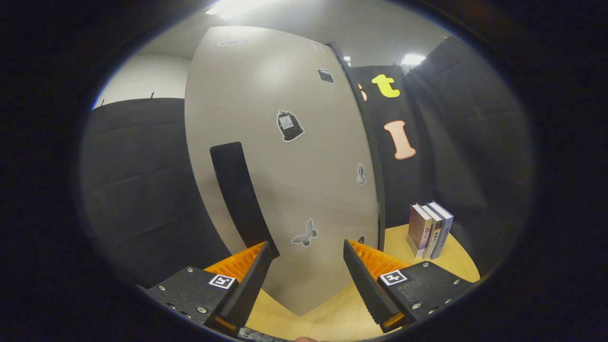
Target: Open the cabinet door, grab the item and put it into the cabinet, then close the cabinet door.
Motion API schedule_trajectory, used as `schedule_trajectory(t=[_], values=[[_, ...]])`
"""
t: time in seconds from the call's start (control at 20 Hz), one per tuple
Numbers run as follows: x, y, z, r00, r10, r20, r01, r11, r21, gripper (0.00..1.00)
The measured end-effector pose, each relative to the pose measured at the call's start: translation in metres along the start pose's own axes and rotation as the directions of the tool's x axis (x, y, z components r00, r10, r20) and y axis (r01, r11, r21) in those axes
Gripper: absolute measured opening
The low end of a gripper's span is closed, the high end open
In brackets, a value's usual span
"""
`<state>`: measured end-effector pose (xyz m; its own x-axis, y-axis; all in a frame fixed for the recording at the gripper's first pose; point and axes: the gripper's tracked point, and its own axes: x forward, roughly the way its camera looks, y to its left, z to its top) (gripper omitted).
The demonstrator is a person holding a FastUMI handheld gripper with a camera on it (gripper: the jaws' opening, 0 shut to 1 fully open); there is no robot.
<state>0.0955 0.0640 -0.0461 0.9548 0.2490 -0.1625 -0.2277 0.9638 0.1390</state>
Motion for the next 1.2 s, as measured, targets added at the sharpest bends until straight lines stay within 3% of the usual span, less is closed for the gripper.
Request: schedule_trajectory(t=[0.4, 0.75, 1.2], values=[[0.017, 0.048, -0.008, 1.0, -0.004, 0.019, 0.005, 0.999, -0.035, 0.94], [0.028, 0.058, -0.006, 0.994, -0.087, 0.06, 0.089, 0.995, -0.041, 0.94], [0.043, 0.076, -0.002, 0.992, -0.088, 0.096, 0.095, 0.992, -0.08, 0.95]])
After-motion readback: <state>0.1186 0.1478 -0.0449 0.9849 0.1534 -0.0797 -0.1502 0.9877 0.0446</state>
